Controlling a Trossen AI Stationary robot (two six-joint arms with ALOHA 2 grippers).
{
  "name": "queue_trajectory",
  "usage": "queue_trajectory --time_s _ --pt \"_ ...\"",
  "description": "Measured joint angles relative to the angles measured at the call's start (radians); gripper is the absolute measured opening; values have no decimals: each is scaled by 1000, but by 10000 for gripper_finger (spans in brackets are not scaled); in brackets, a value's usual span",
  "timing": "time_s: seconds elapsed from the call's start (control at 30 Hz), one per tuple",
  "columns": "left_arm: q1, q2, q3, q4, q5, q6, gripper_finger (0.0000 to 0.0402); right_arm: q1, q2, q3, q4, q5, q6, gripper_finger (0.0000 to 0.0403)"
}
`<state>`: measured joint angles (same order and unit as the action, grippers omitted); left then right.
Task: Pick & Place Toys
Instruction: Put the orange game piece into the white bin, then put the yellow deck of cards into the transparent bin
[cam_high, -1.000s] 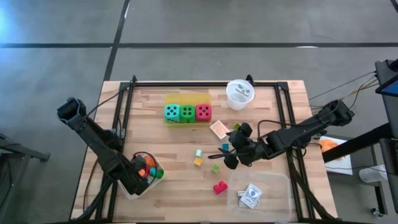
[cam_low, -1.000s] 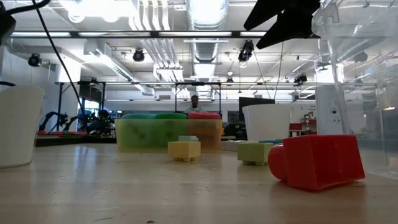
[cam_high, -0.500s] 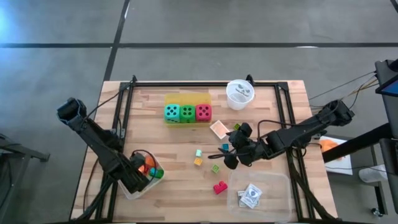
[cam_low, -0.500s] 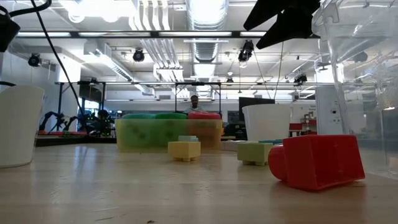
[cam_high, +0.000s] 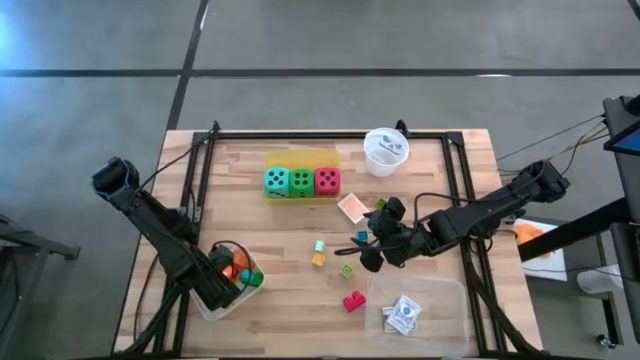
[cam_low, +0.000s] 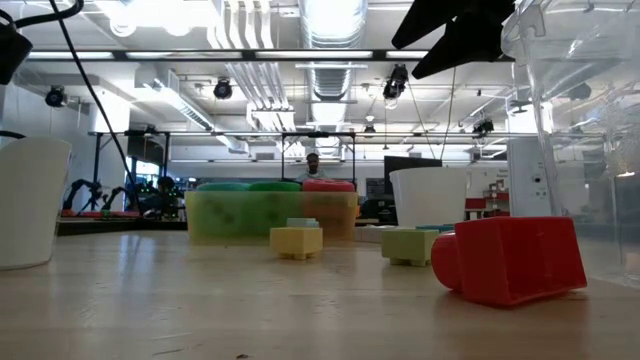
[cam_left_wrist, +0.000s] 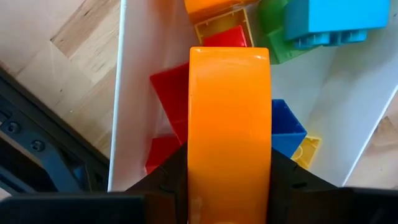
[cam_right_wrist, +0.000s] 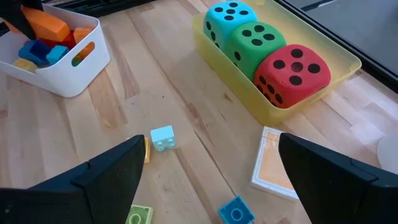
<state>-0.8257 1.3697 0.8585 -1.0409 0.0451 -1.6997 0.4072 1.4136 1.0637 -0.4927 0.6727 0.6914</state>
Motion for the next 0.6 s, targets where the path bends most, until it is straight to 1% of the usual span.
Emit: queue_trajectory --time_s 0.03,0.07,0.27,0.37,0.47,0.6 --pt "0 0 0 1 1 0 119 0 0 0 0 0 0 363" --pt "1 0 -1 2 7 0 130 0 0 0 0 0 0 363" --pt "1 2 -2 10 62 0 255 0 0 0 0 0 0 363" --pt "1 2 -2 9 62 -10 302 0 0 0 1 0 1 363" --pt "1 2 -2 9 61 -11 333 0 0 0 2 0 2 363" --pt "1 2 -2 9 61 -12 351 0 0 0 3 -3 4 363"
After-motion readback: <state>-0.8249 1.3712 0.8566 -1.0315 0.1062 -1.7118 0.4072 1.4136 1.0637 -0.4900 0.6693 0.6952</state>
